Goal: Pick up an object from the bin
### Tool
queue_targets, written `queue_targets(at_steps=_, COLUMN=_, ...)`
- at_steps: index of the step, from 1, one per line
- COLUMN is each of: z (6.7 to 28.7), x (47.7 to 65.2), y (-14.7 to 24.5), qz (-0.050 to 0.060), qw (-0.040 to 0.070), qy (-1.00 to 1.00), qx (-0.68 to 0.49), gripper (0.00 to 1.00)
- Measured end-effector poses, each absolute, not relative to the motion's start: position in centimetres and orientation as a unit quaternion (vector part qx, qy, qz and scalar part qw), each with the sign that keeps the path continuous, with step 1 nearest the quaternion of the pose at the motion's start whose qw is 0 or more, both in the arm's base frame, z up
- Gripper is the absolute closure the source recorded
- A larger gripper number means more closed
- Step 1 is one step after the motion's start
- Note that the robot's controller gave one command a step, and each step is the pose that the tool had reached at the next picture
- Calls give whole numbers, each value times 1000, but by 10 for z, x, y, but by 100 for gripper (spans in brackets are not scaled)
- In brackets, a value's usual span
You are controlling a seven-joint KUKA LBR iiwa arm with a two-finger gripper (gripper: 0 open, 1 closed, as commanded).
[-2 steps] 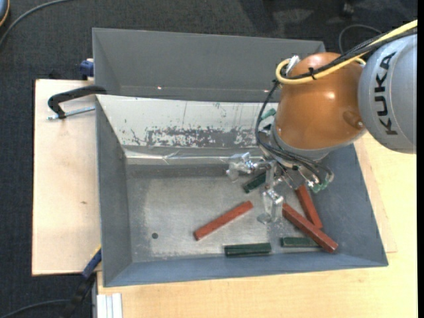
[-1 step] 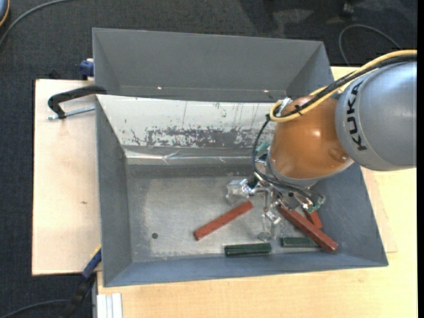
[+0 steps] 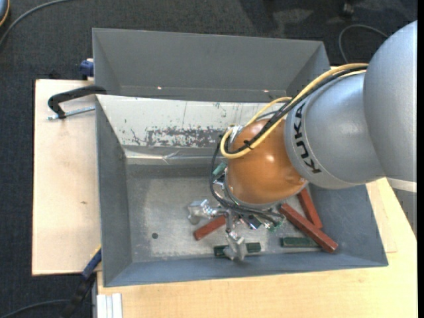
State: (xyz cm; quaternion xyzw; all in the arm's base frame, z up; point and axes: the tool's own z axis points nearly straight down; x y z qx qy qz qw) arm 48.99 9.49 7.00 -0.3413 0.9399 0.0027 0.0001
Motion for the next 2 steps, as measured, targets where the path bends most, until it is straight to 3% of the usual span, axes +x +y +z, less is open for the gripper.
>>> queue_targets(at_steps=1, z=70, x=491, y=90, qz=1, qw=1, qy=941, qx=-338, gripper=100)
queue_targets(at_steps=2, z=217, x=511, y=51, qz=-2, qw=7, qy=947, qx=-321, gripper=100)
